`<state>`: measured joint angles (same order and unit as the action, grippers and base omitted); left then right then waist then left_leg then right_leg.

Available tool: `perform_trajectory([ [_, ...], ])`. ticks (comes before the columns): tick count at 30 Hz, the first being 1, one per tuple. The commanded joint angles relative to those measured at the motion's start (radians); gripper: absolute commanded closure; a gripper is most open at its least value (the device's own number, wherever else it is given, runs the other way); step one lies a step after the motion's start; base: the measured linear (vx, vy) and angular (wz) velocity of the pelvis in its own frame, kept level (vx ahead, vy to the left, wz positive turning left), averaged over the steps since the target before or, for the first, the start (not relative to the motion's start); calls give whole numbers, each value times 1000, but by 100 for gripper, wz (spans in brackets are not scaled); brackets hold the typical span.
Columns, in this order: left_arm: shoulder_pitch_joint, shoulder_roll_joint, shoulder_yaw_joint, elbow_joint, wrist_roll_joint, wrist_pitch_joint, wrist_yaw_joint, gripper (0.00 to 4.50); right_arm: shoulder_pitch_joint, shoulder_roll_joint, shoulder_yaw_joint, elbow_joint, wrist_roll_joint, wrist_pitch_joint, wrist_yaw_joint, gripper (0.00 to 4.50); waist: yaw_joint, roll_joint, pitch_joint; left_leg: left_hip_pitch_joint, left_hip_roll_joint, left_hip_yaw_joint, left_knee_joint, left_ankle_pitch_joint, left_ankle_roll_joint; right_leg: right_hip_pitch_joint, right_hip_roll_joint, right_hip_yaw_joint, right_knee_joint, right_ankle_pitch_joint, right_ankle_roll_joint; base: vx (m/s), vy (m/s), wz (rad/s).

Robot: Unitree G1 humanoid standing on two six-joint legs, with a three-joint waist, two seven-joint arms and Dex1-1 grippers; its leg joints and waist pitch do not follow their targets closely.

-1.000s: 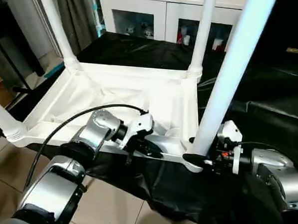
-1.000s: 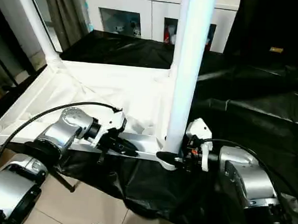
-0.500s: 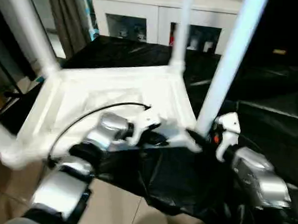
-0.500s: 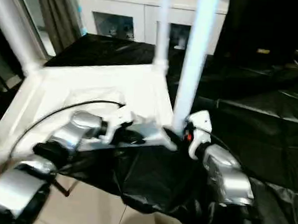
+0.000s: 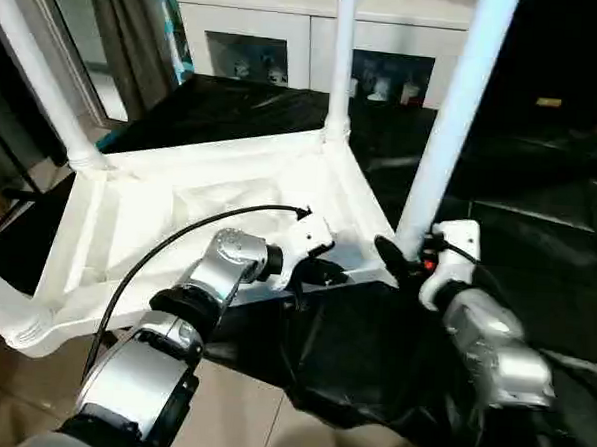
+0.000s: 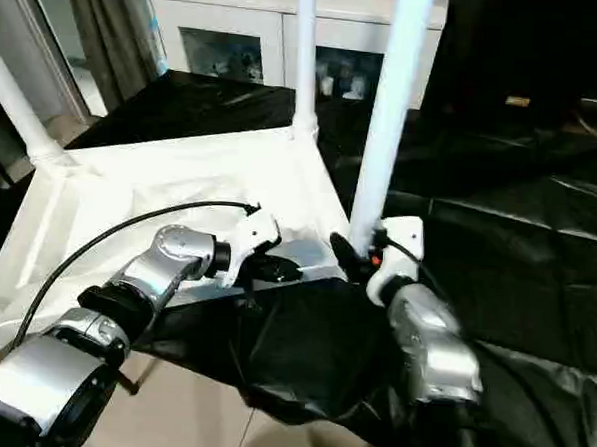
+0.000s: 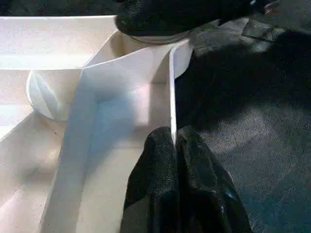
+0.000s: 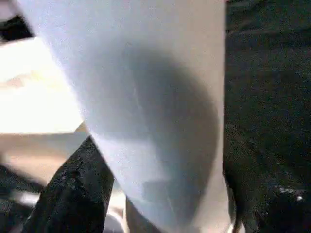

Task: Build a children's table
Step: Rotate leg to tighten

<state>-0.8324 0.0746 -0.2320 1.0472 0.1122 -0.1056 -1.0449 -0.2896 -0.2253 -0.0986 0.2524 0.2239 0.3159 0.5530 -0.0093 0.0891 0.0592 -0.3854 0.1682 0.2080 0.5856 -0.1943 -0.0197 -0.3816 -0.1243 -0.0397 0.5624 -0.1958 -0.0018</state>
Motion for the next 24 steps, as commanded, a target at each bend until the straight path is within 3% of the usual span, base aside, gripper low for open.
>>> perform_trajectory([
  [1, -25, -43, -26, 3, 9, -35, 3, 450, 34, -27, 130, -71, 45, 50, 174, 111, 3, -18, -47, 28, 56, -28, -94, -351, 35, 15, -28, 20, -72, -252, -197, 0, 0, 0],
  [3, -26, -36, -29, 8, 17, -46, -2, 450, 54, -90, 129, -105, 44, 54, 248, 111, 17, -19, -53, 27, 58, -25, -86, -279, 67, 22, -31, 21, -65, -190, -213, 30, -3, 4],
  [6, -23, -27, -28, 10, 19, -58, -21, 450, 76, -221, 92, -126, 52, 51, 360, 111, 36, -20, -64, 16, 59, -22, -68, -124, 140, 35, -33, 14, -43, -35, -244, 58, -6, 2],
  [10, -22, -24, -28, 10, 15, -70, -37, 450, 91, -337, 60, -120, 58, 39, 446, 111, 52, -18, -69, 13, 59, -19, -56, -72, 201, 33, -34, 10, -33, 38, -263, 0, 0, 0],
  [12, -19, -18, -31, 7, 9, -81, -59, 450, 116, -422, 41, -133, 62, 34, 509, 111, 57, -19, -67, 16, 61, -19, -56, -89, 203, 32, -33, 10, -37, -2, -258, 0, 0, 0],
  [18, -16, -13, -29, 9, 8, -94, -76, 450, 156, -505, -21, -158, 92, 43, 568, 111, 62, -25, -62, 12, 62, -20, -63, -152, 177, 33, -35, 9, -51, -142, -237, 0, 0, 0],
  [24, -14, -11, -33, 7, 7, -100, -86, 450, 197, -521, -27, -215, 137, 52, 594, 111, 62, -22, -64, 11, 62, -22, -61, -118, 189, 32, -33, 8, -45, -91, -240, 0, 0, 0],
])
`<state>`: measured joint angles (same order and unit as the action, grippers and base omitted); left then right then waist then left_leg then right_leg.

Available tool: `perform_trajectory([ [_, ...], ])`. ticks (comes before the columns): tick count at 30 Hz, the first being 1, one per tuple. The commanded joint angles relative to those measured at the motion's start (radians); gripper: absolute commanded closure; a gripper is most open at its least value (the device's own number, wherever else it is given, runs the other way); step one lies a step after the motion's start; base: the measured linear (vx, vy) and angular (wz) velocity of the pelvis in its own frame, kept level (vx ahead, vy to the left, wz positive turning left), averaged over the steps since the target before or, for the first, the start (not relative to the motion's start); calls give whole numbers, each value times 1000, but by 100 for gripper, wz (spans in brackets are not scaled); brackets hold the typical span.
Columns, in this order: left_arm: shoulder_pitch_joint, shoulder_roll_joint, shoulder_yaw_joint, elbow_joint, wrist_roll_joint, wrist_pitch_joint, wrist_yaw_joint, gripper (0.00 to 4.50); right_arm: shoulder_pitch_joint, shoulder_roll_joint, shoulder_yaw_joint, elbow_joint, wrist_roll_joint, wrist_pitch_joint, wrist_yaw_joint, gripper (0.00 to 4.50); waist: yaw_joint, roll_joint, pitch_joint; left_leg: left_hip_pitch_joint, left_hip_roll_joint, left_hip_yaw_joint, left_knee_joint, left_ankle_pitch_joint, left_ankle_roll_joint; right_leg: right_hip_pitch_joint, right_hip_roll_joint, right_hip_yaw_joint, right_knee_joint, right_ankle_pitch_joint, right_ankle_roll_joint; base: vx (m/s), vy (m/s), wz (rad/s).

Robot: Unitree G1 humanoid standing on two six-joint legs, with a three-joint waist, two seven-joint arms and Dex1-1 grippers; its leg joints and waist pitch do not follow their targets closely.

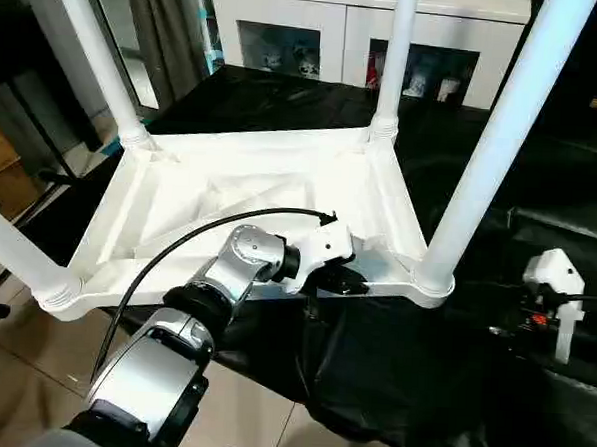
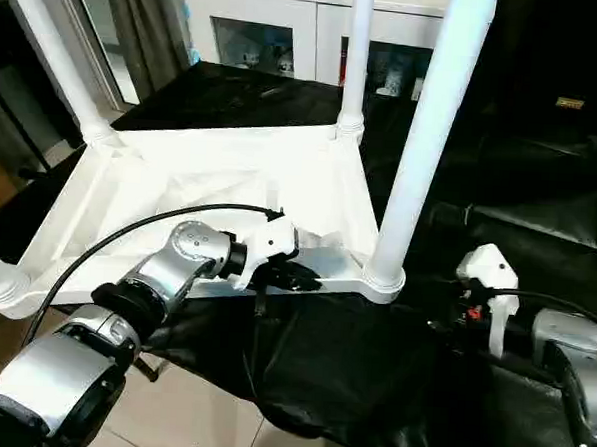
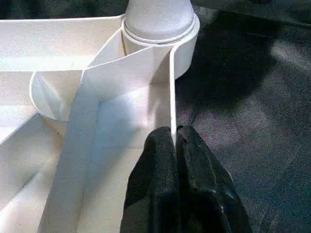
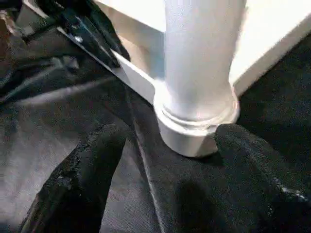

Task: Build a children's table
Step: Rotate leg to tighten, then rotate table base

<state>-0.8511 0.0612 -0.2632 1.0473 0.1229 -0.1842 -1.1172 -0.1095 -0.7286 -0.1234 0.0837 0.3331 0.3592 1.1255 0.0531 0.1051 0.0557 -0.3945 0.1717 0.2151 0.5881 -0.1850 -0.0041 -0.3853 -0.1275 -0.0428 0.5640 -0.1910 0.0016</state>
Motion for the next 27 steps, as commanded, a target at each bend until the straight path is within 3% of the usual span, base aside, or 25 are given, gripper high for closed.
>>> perform_trajectory([
  [1, 5, 3, -2, 8, -4, -23, -13, 450, 25, -20, -2, -57, 35, 14, 28, 111, 1, -36, -61, 20, 58, -29, -62, -122, 180, 36, -30, 10, -46, -85, -245, 0, 0, 0],
  [6, -3, -1, 14, 9, -16, -29, 6, 450, 75, -41, 8, -147, 97, 85, 88, 111, 6, -38, -63, 18, 58, -29, -57, -101, 200, 37, -31, 9, -42, -58, -247, 0, 0, 0],
  [8, -9, -6, 30, 7, -34, -11, 1, 406, 86, -49, 22, -169, 110, 106, 107, 101, 7, -38, -61, 18, 59, -29, -59, -114, 198, 37, -32, 9, -45, -88, -243, 0, 0, 0],
  [10, -10, -6, 44, -15, -56, 1, -10, 395, 81, -33, 38, -179, 105, 107, 93, 101, 5, -39, -60, 18, 58, -29, -61, -122, 181, 34, -30, 10, -47, -121, -238, 0, 0, 0],
  [13, 5, 12, 60, -101, -100, 56, -77, 378, 38, 33, 75, -188, 104, 106, 38, 101, 7, -41, -64, 17, 59, -29, -59, -105, 173, 29, -30, 11, -40, -105, -251, 0, 0, 0],
  [15, 29, 43, 65, -183, -116, 111, -95, 355, 5, 89, 102, -184, 90, 102, -12, 101, 3, -45, -58, 10, 58, -29, -60, -88, 178, 23, -27, 11, -33, -72, -257, 0, 0, 0],
  [17, 43, 60, 64, -222, -121, 144, -102, 333, -6, 113, 114, -186, 85, 105, -36, 101, 3, -43, -55, 14, 59, -27, -61, -99, 173, 20, -27, 13, -34, -88, -256, 0, 0, 0],
  [18, 72, 91, 62, -294, -128, 202, -120, 320, -23, 151, 129, -177, 76, 105, -66, 101, 4, -44, -55, 16, 59, -28, -64, -108, 160, 22, -28, 14, -34, -110, -251, 0, 0, 0],
  [20, 155, 170, 62, -477, -153, 327, -167, 312, -47, 228, 166, -154, 66, 99, -112, 101, -4, -44, -48, 8, 56, -30, -71, -111, 156, 21, -26, 13, -35, -134, -243, 0, 0, 0],
  [21, 162, 176, 62, -492, -156, 337, -171, 308, -49, 233, 168, -152, 65, 98, -114, 101, -11, -38, -49, 11, 56, -30, -72, -114, 146, 19, -22, 13, -34, -140, -239, 0, 0, 0],
  [22, 226, 237, 63, -629, -181, 427, -206, 292, -60, 276, 190, -135, 57, 89, -135, 101, -11, -39, -50, 18, 60, -31, -73, -112, 135, 16, -22, 15, -31, -124, -247, 0, 0, 0],
  [23, 248, 259, 63, -675, -189, 458, -217, 278, -63, 289, 196, -129, 55, 85, -141, 101, -11, -39, -50, 18, 60, -31, -73, -112, 135, 16, -22, 15, -31, -124, -247, 0, 0, 0],
  [24, 337, 344, 79, -857, -223, 577, -240, 270, -87, 347, 208, -98, 43, 68, -188, 101, -12, -38, -49, 20, 63, -32, -78, -99, 121, 16, -20, 15, -24, -90, -257, 0, 0, 0],
  [26, 383, 384, 93, -940, -236, 628, -238, 261, -101, 379, 210, -79, 34, 57, -227, 101, -22, -31, -46, 24, 60, -30, -80, -78, 108, 8, -9, 14, -19, -47, -265, 0, 0, 0],
  [27, 425, 416, 107, -1006, -242, 666, -230, 261, -111, 407, 210, -62, 26, 44, -264, 101, -25, -39, -42, 27, 57, -26, -81, -91, 99, 7, -6, 16, -22, -48, -268, 0, 0, 0],
])
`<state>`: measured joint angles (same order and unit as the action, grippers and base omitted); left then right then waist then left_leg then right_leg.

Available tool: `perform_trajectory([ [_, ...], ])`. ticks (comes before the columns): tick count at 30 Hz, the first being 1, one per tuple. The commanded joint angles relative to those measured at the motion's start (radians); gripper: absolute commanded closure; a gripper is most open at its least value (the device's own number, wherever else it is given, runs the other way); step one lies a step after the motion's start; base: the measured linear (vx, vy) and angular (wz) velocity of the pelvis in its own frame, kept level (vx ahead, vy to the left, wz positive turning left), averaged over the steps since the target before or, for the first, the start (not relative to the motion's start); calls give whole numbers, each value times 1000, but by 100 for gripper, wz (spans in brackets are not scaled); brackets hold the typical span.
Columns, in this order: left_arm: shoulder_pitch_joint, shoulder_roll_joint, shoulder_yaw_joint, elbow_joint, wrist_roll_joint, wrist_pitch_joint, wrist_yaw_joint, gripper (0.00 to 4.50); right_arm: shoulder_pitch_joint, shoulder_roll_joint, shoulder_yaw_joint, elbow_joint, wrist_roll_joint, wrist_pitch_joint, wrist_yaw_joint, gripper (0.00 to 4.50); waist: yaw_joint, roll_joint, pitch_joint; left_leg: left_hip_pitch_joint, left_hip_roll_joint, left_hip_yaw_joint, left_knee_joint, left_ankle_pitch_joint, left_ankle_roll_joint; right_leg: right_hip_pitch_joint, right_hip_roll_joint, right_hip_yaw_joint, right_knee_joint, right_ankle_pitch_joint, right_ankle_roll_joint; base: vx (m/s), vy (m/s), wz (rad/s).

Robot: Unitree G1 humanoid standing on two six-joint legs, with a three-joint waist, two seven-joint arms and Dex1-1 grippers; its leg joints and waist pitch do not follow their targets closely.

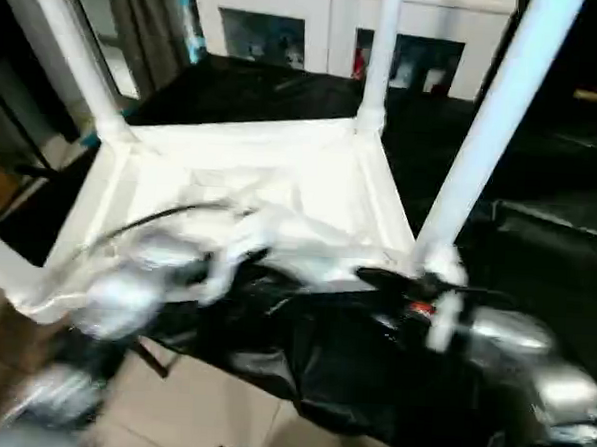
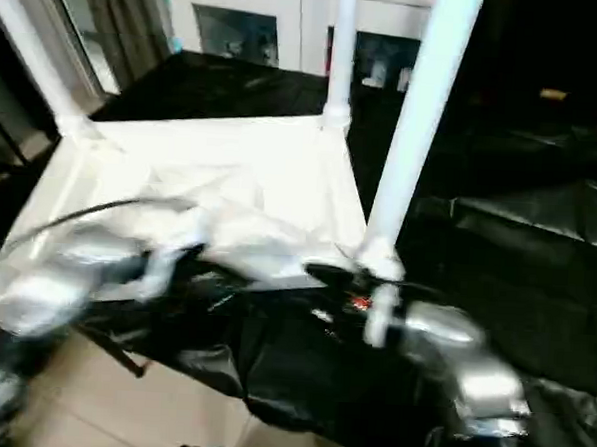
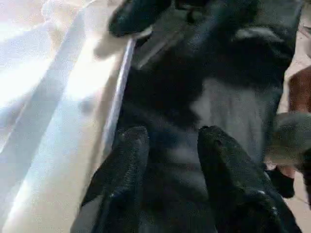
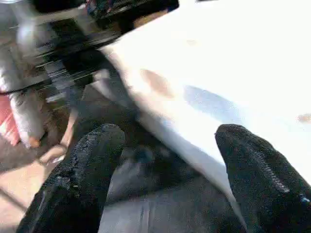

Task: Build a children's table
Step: Rotate table base

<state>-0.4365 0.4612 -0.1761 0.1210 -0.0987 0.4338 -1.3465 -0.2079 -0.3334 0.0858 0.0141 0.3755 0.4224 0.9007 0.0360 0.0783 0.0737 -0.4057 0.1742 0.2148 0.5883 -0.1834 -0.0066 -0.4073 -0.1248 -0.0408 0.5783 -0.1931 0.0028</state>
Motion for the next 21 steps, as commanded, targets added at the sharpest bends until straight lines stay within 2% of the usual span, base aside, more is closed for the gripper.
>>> perform_trajectory([
  [1, 34, 30, 30, -108, -12, 54, 12, 247, -18, 31, 1, 16, -17, -25, -58, 101, 0, -7, -57, 46, 54, -21, -82, -111, 89, 25, -10, 18, -40, -53, -268, 0, 0, 0],
  [2, 34, 30, 30, -108, -12, 54, 12, 247, -18, 31, 1, 16, -17, -25, -58, 101, 0, -7, -57, 46, 54, -21, -82, -111, 89, 25, -10, 18, -40, -53, -268, 0, 0, 0],
  [3, 63, 34, 51, -129, 21, 45, 51, 226, -27, 63, -2, 38, -32, -48, -102, 101, 6, -13, -55, 46, 53, -20, -85, -132, 71, 27, -8, 19, -41, -67, -254, 0, 0, 0],
  [4, 63, 34, 51, -129, 21, 45, 51, 222, -27, 63, -2, 38, -32, -48, -102, 101, 7, -12, -56, 44, 55, -21, -85, -135, 63, 28, -12, 20, -37, -64, -251, 0, 0, 0],
  [5, 108, 35, 78, -175, 76, 54, 127, 218, -40, 117, -12, 71, -51, -80, -175, 101, 7, -13, -54, 44, 53, -20, -87, -149, 51, 29, -13, 20, -41, -86, -237, 0, 0, 0],
  [6, 126, 32, 89, -190, 103, 54, 164, 218, -47, 141, -18, 87, -61, -96, -211, 101, -1, -14, -54, 37, 55, -23, -90, -146, 38, 32, -18, 21, -39, -73, -228, 0, 0, 0],
  [9, 185, 23, 111, -251, 141, 105, 271, 185, -62, 204, -46, 129, -74, -127, -300, 101, -11, -12, -54, 40, 52, -22, -92, -180, 21, 30, -15, 22, -44, -95, -217, 0, 0, 0],
  [10, 238, 30, 118, -303, 139, 154, 316, 181, -71, 241, -73, 153, -71, -145, -359, 101, -9, -9, -56, 42, 51, -23, -91, -179, 16, 32, -16, 22, -42, -88, -217, 0, 0, 0],
  [12, 267, 33, 121, -331, 139, 174, 336, 155, -75, 259, -88, 166, -69, -155, -392, 101, -11, -10, -56, 39, 50, -23, -91, -166, 22, 33, -13, 21, -41, -68, -215, 0, 0, 0],
  [13, 302, 25, 131, -360, 142, 199, 370, 155, -79, 280, -105, 181, -68, -167, -438, 101, -9, -4, -57, 43, 48, -22, -89, -164, 23, 31, -11, 21, -41, -63, -214, 0, 0, 0],
  [14, 314, 20, 136, -370, 143, 207, 383, 147, -81, 287, -111, 186, -68, -171, -455, 101, -11, -4, -58, 44, 49, -22, -87, -151, 22, 32, -11, 21, -38, -40, -218, 0, 0, 0],
  [15, 362, 17, 131, -393, 174, 206, 424, 142, -85, 305, -126, 211, -79, -198, -507, 101, -11, 2, -56, 42, 47, -23, -87, -143, 25, 32, -9, 19, -40, -28, -215, 0, 0, 0],
  [16, 379, 10, 132, -398, 190, 193, 445, 134, -87, 313, -137, 222, -78, -204, -527, 101, -12, -1, -55, 39, 46, -22, -87, -154, 27, 33, -9, 19, -41, -34, -212, 0, 0, 0],
  [18, 391, 4, 134, -402, 201, 184, 461, 112, -89, 319, -146, 230, -77, -208, -542, 101, -10, 0, -55, 42, 47, -23, -88, -174, 24, 32, -8, 19, -44, -58, -204, 0, 0, 0],
  [19, 394, 1, 135, -405, 204, 183, 466, 112, -90, 320, -148, 233, -77, -210, -546, 101, -9, 2, -54, 44, 47, -23, -89, -182, 20, 31, -6, 19, -45, -69, -201, 0, 0, 0],
  [20, 418, -20, 140, -432, 218, 189, 496, 99, -97, 326, -168, 254, -80, -228, -569, 101, -9, 14, -55, 45, 48, -26, -91, -199, 6, 31, -6, 18, -42, -77, -197, 0, 0, 0],
  [21, 437, -27, 140, -460, 221, 201, 516, 99, -105, 327, -180, 272, -88, -245, -589, 101, -8, 12, -53, 44, 48, -26, -94, -223, -6, 31, -6, 17, -46, -94, -188, 0, 0, 0],
])
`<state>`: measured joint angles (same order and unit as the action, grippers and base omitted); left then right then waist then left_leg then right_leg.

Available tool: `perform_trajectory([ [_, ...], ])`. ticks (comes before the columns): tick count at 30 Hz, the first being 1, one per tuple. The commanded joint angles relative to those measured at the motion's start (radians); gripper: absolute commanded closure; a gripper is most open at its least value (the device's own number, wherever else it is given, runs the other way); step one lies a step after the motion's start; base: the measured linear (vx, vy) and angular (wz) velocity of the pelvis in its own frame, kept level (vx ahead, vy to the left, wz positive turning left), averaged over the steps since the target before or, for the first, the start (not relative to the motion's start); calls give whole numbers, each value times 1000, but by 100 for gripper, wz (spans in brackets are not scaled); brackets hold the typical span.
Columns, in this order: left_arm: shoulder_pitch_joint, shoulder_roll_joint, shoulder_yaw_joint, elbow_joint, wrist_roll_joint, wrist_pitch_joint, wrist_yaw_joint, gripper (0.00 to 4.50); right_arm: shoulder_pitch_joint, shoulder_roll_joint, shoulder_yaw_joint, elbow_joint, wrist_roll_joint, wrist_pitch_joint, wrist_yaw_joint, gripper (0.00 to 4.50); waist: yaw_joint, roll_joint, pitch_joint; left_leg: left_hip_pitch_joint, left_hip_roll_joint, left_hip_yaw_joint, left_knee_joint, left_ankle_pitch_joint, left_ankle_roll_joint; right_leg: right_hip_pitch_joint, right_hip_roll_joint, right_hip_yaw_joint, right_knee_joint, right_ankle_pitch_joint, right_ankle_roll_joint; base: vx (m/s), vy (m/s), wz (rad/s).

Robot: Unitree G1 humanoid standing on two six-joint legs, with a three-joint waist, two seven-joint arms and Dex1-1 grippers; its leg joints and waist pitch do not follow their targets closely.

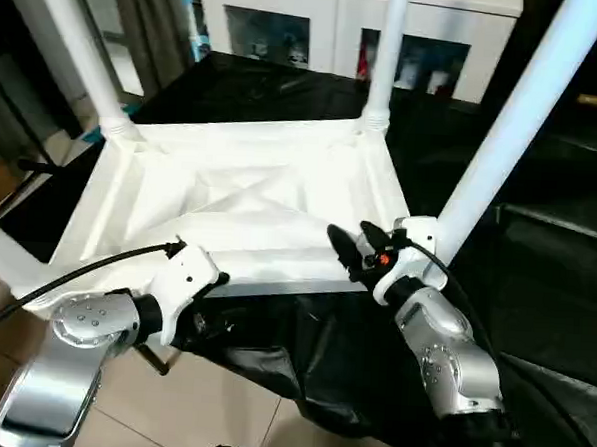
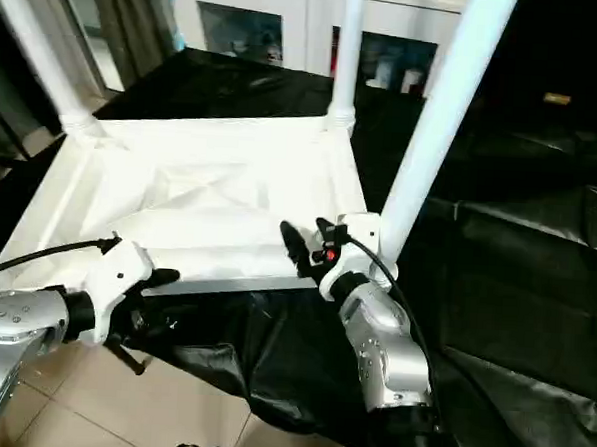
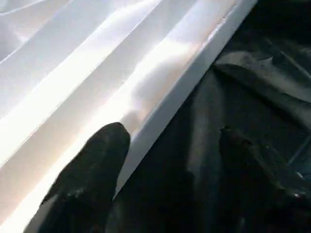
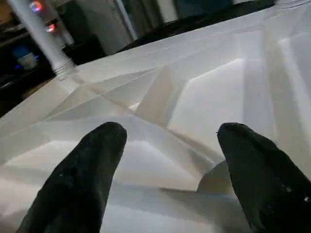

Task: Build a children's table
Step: Rotate table base

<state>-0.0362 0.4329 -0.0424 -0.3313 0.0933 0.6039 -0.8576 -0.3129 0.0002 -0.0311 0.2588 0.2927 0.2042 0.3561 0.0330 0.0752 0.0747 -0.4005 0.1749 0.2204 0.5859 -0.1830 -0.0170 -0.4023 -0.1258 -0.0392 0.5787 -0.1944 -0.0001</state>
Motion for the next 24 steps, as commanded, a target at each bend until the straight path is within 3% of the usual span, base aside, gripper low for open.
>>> perform_trajectory([
  [1, 68, -13, 12, -53, 19, 51, 47, 79, -18, -11, -89, 59, -11, -55, -76, 101, -6, 16, -57, 40, 49, -33, -92, -233, -9, 26, -6, 15, -45, -86, -185, 0, 0, 0],
  [2, 75, -19, 16, -60, 10, 52, 51, 79, -27, -12, -102, 69, -8, -61, -87, 101, -8, 14, -56, 37, 47, -33, -92, -237, -9, 28, -5, 15, -45, -85, -185, 0, 0, 0],
  [3, 85, -17, 17, -70, -2, 64, 54, 72, -38, -14, -116, 83, -6, -70, -99, 101, -2, 21, -57, 44, 45, -31, -91, -250, -14, 23, -4, 15, -47, -94, -182, 0, 0, 0],
  [5, 97, -9, 15, -76, -9, 69, 54, 59, -48, -16, -127, 96, -3, -78, -106, 101, -2, 18, -57, 43, 44, -31, -91, -251, -16, 24, -2, 16, -47, -86, -183, 0, 0, 0],
  [6, 113, 7, 11, -76, -6, 65, 64, 35, -58, -21, -131, 114, -4, -91, -114, 101, 3, 37, -58, 44, 41, -32, -90, -250, -16, 23, -2, 14, -44, -76, -175, 0, 0, 0],
  [8, 113, 7, 11, -76, -6, 65, 64, 35, -58, -21, -131, 114, -4, -91, -114, 101, -1, 22, -58, 36, 39, -34, -89, -252, -10, 30, -3, 12, -45, -81, -169, 0, 0, 0],
  [9, 126, 35, 17, -54, 0, 38, 71, 15, -85, -40, -147, 144, -8, -111, -138, 101, 0, 32, -60, 37, 39, -33, -86, -245, -1, 28, -6, 13, -46, -89, -167, 0, 0, 0],
  [14, 79, 35, 42, 2, 8, -8, 96, 6, -129, -80, -173, 202, -11, -143, -160, 101, 2, 35, -65, 38, 36, -32, -79, -196, 16, 29, -2, 9, -43, -66, -179, 0, 0, 0],
  [15, 79, 35, 42, 2, 8, -8, 96, 6, -129, -80, -173, 202, -11, -143, -160, 101, 0, 44, -69, 40, 36, -33, -78, -189, 14, 29, -2, 6, -42, -60, -181, 0, 0, 0],
  [16, 79, 35, 42, 2, 8, -8, 96, 6, -129, -80, -173, 202, -11, -143, -160, 101, -1, 41, -68, 38, 35, -32, -76, -188, 17, 30, -2, 6, -41, -54, -184, 0, 0, 0],
  [18, 28, 29, 43, 57, 16, -53, 124, 6, -161, -114, -196, 244, -20, -169, -166, 101, 0, 53, -72, 41, 32, -32, -74, -210, 19, 29, -4, 6, -41, -79, -189, 0, 0, 0],
  [19, 12, 30, 37, 73, 12, -67, 136, 6, -173, -126, -205, 260, -25, -181, -169, 101, -1, 47, -71, 41, 33, -32, -74, -221, 17, 29, -4, 6, -44, -90, -192, 0, 0, 0],
  [20, -2, 32, 26, 97, 6, -85, 144, 6, -188, -145, -223, 282, -29, -193, -183, 101, 1, 53, -73, 43, 34, -32, -73, -222, 15, 29, -4, 6, -43, -91, -193, 0, 0, 0],
  [23, -16, 37, 8, 117, 2, -108, 140, 6, -199, -160, -234, 300, -28, -201, -194, 101, 3, 49, -77, 39, 32, -31, -67, -185, 31, 34, -7, 6, -42, -72, -197, 0, 0, 0],
  [24, -20, 39, 4, 124, 2, -116, 138, 6, -203, -163, -235, 307, -28, -205, -196, 101, 5, 48, -80, 30, 31, -32, -62, -135, 59, 39, -9, 5, -37, -48, -194, 0, 0, 0],
])
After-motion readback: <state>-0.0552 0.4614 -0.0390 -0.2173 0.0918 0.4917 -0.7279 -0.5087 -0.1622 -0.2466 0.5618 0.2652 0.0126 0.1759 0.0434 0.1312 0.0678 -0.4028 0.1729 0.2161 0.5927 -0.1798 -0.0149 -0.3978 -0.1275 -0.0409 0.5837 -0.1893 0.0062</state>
